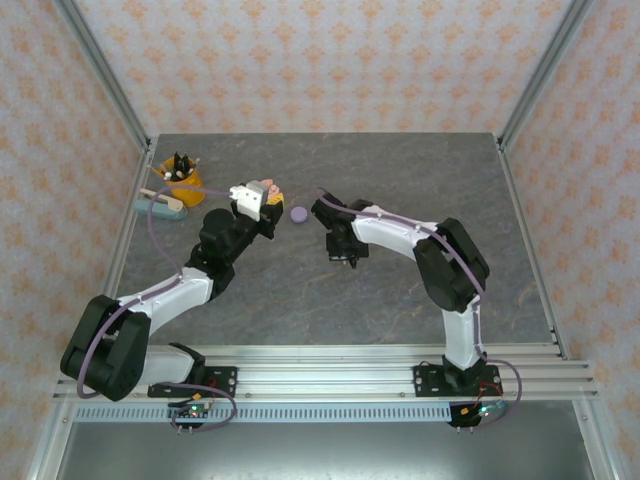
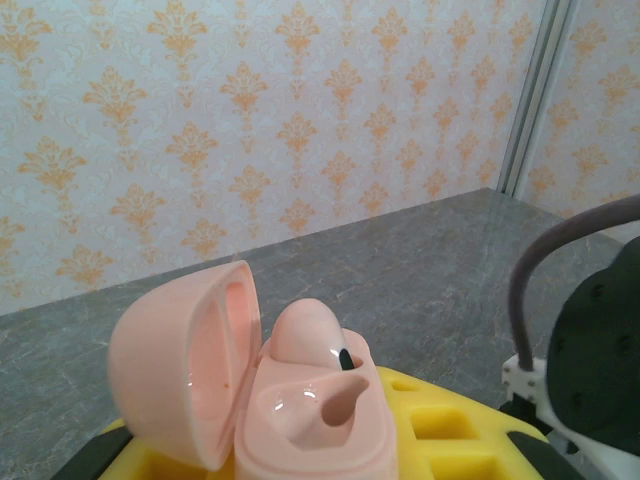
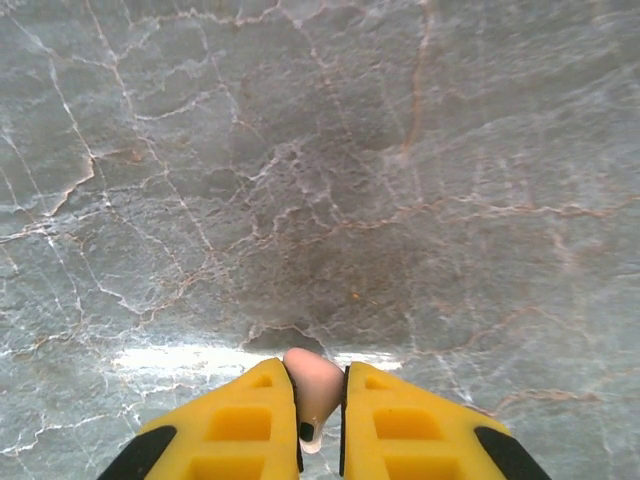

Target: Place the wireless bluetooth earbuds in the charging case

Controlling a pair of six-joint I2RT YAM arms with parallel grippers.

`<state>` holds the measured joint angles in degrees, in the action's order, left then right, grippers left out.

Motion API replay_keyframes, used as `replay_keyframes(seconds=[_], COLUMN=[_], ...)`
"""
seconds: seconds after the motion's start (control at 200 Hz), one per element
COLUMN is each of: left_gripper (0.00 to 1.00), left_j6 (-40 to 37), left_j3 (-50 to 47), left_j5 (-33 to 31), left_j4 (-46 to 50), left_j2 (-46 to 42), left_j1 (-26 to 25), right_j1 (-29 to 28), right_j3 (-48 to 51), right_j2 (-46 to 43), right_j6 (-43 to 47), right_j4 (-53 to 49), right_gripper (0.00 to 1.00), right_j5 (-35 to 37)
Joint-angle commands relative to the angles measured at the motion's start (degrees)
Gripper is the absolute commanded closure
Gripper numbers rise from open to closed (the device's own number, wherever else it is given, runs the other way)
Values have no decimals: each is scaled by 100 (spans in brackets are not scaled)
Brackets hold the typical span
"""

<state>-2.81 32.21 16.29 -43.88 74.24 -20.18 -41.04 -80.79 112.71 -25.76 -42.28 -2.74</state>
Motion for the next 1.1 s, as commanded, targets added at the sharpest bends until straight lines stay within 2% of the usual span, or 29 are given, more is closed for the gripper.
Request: replay_keyframes(seconds=[0.0,0.295,0.696,0.756,0.911,1.091], left_gripper=[100,100,100,100,100,100], left_j6=[70,116,175,192,210,211], left_j3=[233,313,252,236,190,154], left_j5=[115,146,137,138,111,88], left_j4=[19,25,-73,-93,-162,-209], left_j2=[-52,-10,17,12,12,-6], left_j1=[50,45,50,50,50,50], right_j1=[33,43,67,78,87,87], right_j3=[205,-54,-527,-610,-845,-1007], right_j2=[-410,-24,492,548,624,714], right_j6=[-65,66,692,739,475,-149], right_j4=[439,170,-561,-674,-919,-1010], right_gripper=[86,86,86,84,71,67], right_j5=[415,26,-532,-542,-575,-574])
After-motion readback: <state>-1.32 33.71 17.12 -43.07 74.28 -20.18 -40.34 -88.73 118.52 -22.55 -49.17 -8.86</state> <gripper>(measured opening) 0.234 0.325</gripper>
